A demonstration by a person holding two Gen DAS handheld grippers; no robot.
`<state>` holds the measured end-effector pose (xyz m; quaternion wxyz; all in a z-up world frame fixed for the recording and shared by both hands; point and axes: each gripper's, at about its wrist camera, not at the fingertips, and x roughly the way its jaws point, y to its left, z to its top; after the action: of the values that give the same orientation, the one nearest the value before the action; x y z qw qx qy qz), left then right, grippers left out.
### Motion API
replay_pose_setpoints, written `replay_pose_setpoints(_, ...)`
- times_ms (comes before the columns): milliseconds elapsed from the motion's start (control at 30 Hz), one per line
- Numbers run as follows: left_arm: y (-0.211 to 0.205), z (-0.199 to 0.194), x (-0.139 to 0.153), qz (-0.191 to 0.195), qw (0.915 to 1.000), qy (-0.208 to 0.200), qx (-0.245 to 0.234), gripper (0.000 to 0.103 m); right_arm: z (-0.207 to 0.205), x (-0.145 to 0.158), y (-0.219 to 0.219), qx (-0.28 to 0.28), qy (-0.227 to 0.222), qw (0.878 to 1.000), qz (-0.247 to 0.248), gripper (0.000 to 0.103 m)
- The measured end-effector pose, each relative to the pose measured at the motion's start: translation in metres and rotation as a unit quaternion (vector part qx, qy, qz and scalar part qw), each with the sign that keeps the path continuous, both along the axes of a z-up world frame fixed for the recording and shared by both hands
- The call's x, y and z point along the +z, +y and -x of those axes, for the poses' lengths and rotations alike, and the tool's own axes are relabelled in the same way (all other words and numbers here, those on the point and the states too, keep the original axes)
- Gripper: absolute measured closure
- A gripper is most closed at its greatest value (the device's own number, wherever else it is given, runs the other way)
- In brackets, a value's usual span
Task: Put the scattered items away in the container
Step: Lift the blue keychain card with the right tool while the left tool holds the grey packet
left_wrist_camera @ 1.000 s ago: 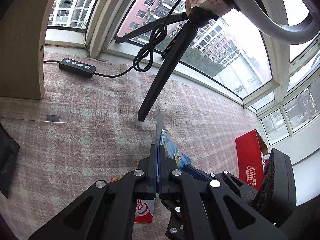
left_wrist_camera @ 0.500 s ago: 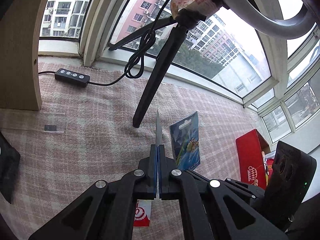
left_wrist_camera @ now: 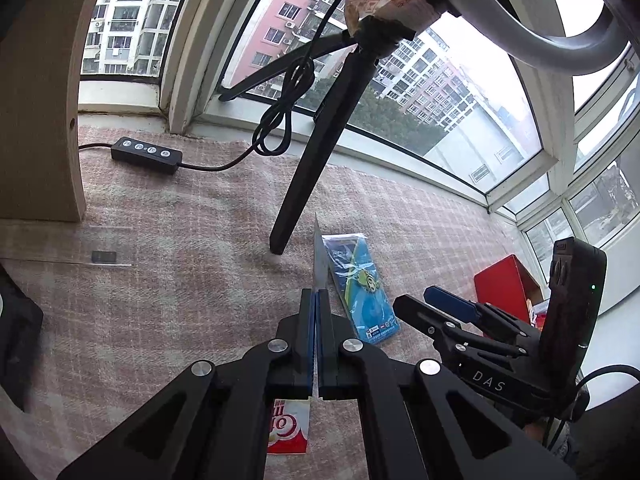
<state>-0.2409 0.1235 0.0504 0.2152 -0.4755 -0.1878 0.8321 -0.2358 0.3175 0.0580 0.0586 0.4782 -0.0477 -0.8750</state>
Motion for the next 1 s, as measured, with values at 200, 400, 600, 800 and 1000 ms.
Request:
replay_pose_setpoints(200, -0.004, 0.001, 0.001, -0.01, 0.9999, -0.001, 0.006, 0.103, 0.023, -0.023, -0.032, 0.048, -0.051, 0.995, -0.067, 0.044)
replay_pose_setpoints(400, -0.004, 0.001, 0.005, -0.016, 0.9999, 0.001, 0.006, 0.103, 0.022, -0.038, -0.041, 0.062, -0.072, 0.992, -0.084, 0.04)
replay_pose_setpoints(600, -0.003, -0.001, 0.009, -0.014, 0.9999, 0.003, 0.006, 0.103, 0.02, -0.035, -0.026, 0.062, -0.086, 0.993, -0.049, 0.056)
replay_pose_setpoints(800, -0.001, -0.004, 0.015, -0.011, 0.9999, 0.007, 0.002, 0.103, 0.006, -0.018, -0.014, 0.052, -0.073, 0.996, 0.001, 0.084)
replay_pose_setpoints(1000, 0.001, -0.006, 0.024, -0.01, 0.9998, 0.017, 0.001, 0.103, -0.004, -0.004, 0.003, 0.028, -0.056, 0.998, 0.005, 0.098)
